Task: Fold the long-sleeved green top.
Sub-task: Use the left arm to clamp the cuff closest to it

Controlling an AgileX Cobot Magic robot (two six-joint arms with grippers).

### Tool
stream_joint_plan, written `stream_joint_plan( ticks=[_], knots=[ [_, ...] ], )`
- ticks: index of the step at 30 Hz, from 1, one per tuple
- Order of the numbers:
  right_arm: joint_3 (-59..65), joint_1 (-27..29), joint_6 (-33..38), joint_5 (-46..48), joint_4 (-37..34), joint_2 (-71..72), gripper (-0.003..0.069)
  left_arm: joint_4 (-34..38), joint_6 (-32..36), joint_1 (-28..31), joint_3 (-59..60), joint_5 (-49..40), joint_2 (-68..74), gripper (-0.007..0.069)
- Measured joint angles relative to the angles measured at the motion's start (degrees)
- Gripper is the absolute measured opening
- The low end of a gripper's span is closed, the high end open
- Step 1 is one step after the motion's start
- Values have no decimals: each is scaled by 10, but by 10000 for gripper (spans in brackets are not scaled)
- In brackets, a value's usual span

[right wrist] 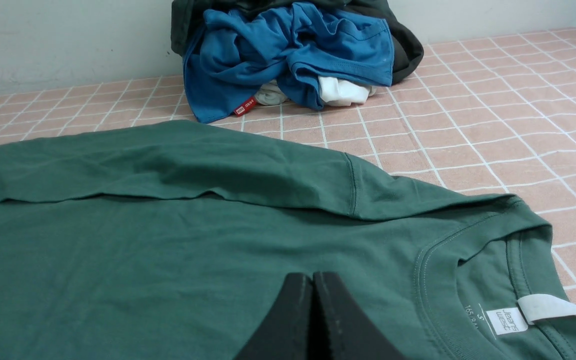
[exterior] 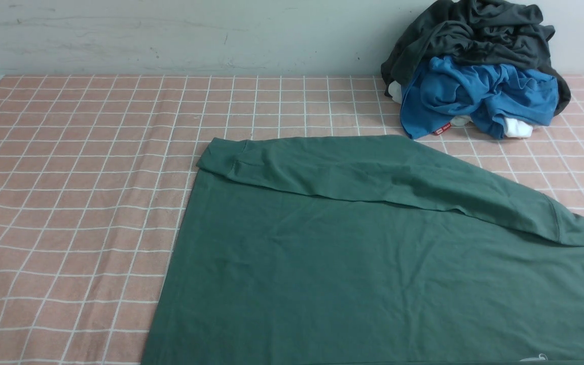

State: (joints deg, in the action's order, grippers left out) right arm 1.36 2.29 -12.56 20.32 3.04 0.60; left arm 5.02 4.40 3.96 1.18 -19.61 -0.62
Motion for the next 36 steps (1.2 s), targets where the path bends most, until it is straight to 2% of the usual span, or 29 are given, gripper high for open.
stream_joint_plan(
  ticks=[4, 9, 10, 11, 12, 14, 15, 16, 18, 20, 22, 24, 25, 26, 27, 31, 34, 36],
  knots=[
    [0, 0, 0, 0, 0, 0, -14, 35, -29, 0, 0, 0, 0, -3],
    [0, 0, -31, 0, -8, 0, -14, 243, -144, 0, 5, -1, 0, -3],
    [0, 0, -36, 0, -11, 0, -14, 251, -150, 0, 5, -1, 0, -3],
    [0, 0, -62, 0, -30, 0, -14, 305, -164, 0, 5, 0, 0, -3],
    [0, 0, -66, 0, -35, 0, -14, 311, -165, 0, 5, 0, 0, -3],
    [0, 0, -139, 1, -118, 0, -14, 366, -167, 0, 5, 1, 0, -3],
    [0, 0, -139, 1, -118, 0, -14, 366, -167, 0, 5, 1, 0, -3],
    [0, 0, -183, 1, -194, 0, -14, 386, -171, 0, 5, 2, 0, -3],
    [0, 0, -203, 3, -232, 0, -14, 399, -174, 0, 5, 2, 0, -3],
    [1, 0, -236, 5, -314, 0, -14, 421, -176, 0, 5, 4, 0, -3],
    [1, 0, -242, 6, -342, 0, -14, 432, -168, 0, 5, 4, 0, -3],
    [1, 0, -245, 6, -366, 0, -14, 439, -124, 0, -2, -3, 0, -3],
    [1, 0, -245, 6, -366, 0, -14, 440, -75, 0, -18, -12, 0, -3],
    [1, 0, -245, 5, -365, 0, -14, 440, -67, 0, -22, -13, 0, -3],
    [1, 0, -245, 5, -360, 0, -14, 441, 3, 0, -51, -24, 0, -3],
    [1, 0, -210, 6, -342, 0, -14, 438, 158, 0, -129, -60, 21, -3],
    [0, 0, -161, 14, -338, 0, -14, 418, 192, 0, -171, -87, 61, -3],
    [-32, 0, -84, 40, -329, 0, -14, 347, 209, 0, -236, -138, 141, -3]
  ],
)
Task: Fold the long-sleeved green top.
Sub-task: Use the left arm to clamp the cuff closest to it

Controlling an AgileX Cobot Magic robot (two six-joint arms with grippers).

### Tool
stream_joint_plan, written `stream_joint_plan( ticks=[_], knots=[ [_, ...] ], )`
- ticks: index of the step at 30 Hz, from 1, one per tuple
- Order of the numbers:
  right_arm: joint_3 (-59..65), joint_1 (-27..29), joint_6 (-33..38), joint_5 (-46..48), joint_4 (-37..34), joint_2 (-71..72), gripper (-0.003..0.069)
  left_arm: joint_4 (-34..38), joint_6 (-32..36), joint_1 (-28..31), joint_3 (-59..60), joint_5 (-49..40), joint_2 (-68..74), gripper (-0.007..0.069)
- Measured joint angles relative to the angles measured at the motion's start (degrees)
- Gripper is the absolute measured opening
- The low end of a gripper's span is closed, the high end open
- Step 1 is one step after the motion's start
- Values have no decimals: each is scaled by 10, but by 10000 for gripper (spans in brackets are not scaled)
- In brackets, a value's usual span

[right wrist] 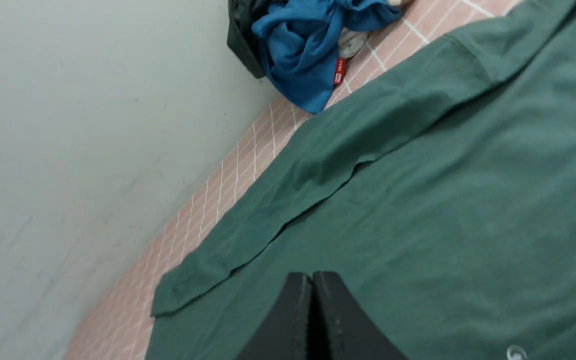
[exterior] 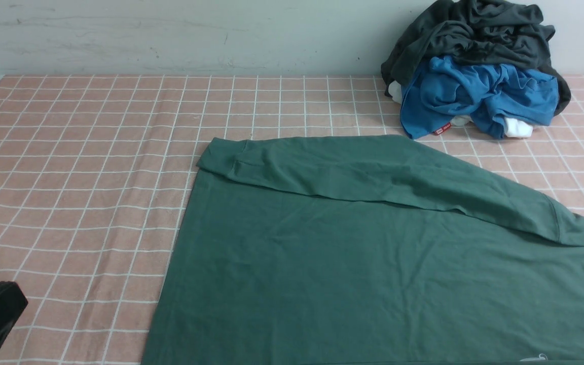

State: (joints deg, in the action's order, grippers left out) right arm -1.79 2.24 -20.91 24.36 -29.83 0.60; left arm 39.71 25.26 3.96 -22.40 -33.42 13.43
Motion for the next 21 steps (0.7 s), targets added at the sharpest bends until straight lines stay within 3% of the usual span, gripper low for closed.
stream_joint_plan(
  ticks=[3, 6, 9, 14, 18, 21],
  knots=[
    [-94, 0, 92, 27, 28, -42, -14, -133, -15, 0, -94, -83, 112, -3],
    [-170, 0, 149, 63, 64, -99, -14, -222, -56, -4, -167, -145, 189, -3],
    [-304, -10, 228, 158, 130, -222, -14, -317, -115, -47, -256, -231, 299, -3],
    [-397, -52, 279, 301, 175, -357, -14, -355, -125, -149, -286, -291, 425, 17],
    [-409, -138, 289, 438, 180, -441, -14, -353, -125, -238, -286, -302, 533, 94],
    [-408, -177, 292, 465, 190, -468, -14, -340, -125, -268, -276, -291, 584, 164]
  ],
)
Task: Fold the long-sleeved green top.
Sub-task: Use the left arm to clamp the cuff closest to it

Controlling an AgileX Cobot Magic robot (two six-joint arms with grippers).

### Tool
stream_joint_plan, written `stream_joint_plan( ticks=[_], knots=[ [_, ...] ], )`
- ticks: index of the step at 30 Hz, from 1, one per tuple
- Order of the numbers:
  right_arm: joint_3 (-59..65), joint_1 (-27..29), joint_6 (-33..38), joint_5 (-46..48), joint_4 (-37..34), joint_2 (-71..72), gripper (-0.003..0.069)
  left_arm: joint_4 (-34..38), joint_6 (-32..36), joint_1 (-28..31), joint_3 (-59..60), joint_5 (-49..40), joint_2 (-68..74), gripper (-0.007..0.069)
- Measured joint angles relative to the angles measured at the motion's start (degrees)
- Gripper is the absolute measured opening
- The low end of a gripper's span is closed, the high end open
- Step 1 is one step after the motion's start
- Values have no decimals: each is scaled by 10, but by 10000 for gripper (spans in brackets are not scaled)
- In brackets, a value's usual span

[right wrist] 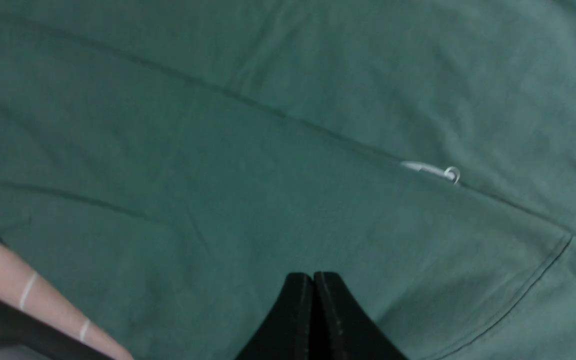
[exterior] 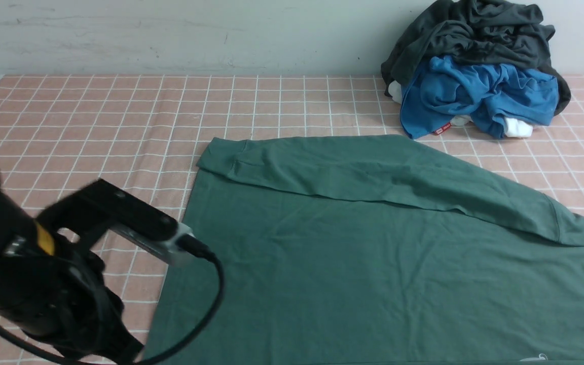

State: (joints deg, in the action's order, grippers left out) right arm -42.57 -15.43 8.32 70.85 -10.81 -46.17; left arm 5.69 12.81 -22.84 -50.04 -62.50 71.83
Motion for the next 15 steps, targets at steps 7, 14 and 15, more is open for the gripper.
stream_joint_plan(
  ticks=[7, 14, 15],
  knots=[
    [8, -27, 2, 6, 35, -7, -14, 21, 38, -49, 32, 72, 102, 324],
    [10, -27, 2, -12, 43, -7, -14, 24, 70, -75, 32, 143, 190, 357],
    [10, -27, 2, -20, 43, -7, -14, 24, 70, -75, 32, 145, 205, 357]
  ],
)
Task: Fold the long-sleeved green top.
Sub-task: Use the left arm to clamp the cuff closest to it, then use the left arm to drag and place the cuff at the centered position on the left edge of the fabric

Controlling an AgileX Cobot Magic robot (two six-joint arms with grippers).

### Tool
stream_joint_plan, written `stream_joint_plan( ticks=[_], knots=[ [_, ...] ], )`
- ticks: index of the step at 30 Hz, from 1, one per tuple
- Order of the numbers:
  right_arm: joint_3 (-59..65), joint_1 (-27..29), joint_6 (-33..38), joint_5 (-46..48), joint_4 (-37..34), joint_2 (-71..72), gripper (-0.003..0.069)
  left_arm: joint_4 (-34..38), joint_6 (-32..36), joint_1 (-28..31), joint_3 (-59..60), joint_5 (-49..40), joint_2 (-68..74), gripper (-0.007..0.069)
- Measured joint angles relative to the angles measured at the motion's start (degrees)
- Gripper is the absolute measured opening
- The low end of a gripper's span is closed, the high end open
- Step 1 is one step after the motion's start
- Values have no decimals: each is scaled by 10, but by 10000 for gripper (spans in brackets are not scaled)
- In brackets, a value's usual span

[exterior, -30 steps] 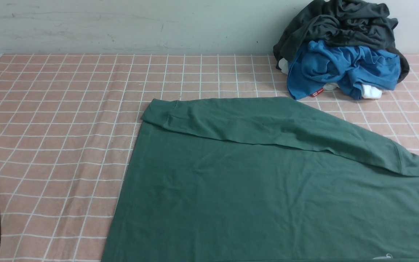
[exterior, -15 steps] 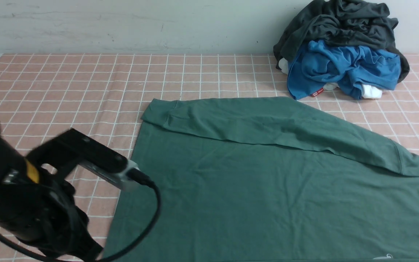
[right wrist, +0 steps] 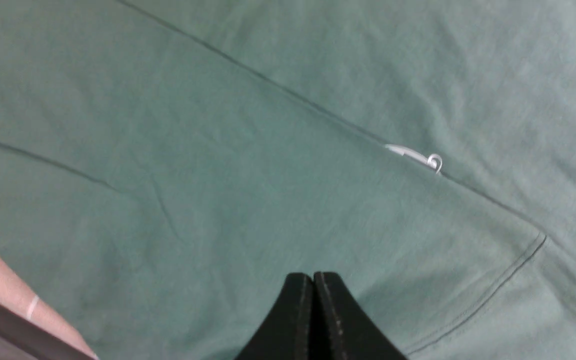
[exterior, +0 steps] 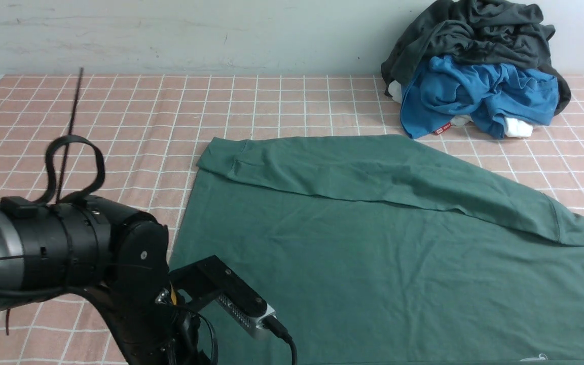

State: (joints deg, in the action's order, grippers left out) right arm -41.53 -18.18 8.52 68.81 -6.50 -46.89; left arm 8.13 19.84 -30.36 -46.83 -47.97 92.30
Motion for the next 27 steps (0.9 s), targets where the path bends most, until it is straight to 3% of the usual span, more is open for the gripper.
stream_joint_plan(
  ticks=[4, 8, 10, 13, 20, 27],
  knots=[
    [0, 0, 0, -10, 0, -1, -14, 0, 1, 0, 0, 0, 20, 339],
    [0, 0, 0, -16, 0, -1, -14, 2, 1, 0, 0, -4, 21, 205],
    [0, 0, 0, -18, 0, -1, -14, 2, 1, 0, -1, -13, 21, 66],
    [0, 0, 0, -23, 0, -2, -14, 0, 1, 0, -12, -32, 21, 13],
    [0, 0, -32, -53, 25, -36, -14, -55, 0, 0, -126, -116, 21, 6],
    [0, 0, -53, -86, 49, -104, -14, -112, 0, 0, -282, -137, 23, 6]
  ],
)
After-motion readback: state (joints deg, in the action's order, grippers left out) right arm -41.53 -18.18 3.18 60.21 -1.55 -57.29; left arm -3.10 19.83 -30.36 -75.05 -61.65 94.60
